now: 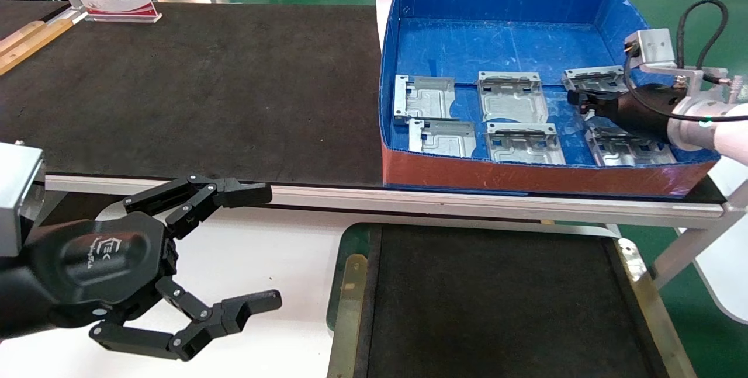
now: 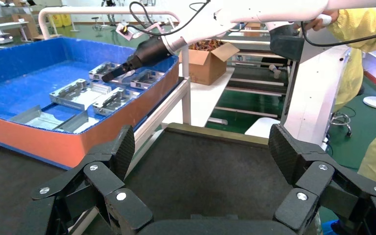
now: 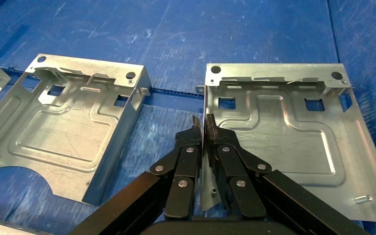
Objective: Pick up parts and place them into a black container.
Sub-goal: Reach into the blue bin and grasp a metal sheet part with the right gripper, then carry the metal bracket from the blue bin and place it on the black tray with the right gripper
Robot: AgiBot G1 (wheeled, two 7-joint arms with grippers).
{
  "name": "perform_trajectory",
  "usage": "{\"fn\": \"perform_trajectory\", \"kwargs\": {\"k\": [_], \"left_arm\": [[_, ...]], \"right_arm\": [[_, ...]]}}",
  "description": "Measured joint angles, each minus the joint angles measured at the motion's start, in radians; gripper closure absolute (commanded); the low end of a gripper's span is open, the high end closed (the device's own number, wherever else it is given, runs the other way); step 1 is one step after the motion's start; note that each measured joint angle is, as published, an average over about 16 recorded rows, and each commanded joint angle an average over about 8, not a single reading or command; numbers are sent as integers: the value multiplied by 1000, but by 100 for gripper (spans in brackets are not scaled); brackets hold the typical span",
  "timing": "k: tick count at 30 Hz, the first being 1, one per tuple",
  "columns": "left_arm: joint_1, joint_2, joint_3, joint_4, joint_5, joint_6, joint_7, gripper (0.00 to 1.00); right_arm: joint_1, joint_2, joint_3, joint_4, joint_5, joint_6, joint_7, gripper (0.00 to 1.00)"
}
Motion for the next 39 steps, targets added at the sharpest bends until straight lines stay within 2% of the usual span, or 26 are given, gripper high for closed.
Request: {"fn": "perform_trajectory", "kwargs": {"k": [11,21,26,31,35,39], "left_arm": [[0,0,0,0,0,0,0,0],[0,0,0,0,0,0,0,0],[0,0,0,0,0,0,0,0],[0,0,0,0,0,0,0,0],[0,0,0,0,0,0,0,0],[0,0,0,0,0,0,0,0]], "right_arm": [[9,13,-1,36,-1,-28,-25,100],[12,65,17,135,26,-108,-149,100],[-10,119,38,216,63,-210,-231,100],[-51,191,65,327,120,-363,-283,100],[-99,255,85,447,174,-500,-281,100],[-161,318,102,601,234,-613,-240,100]]}}
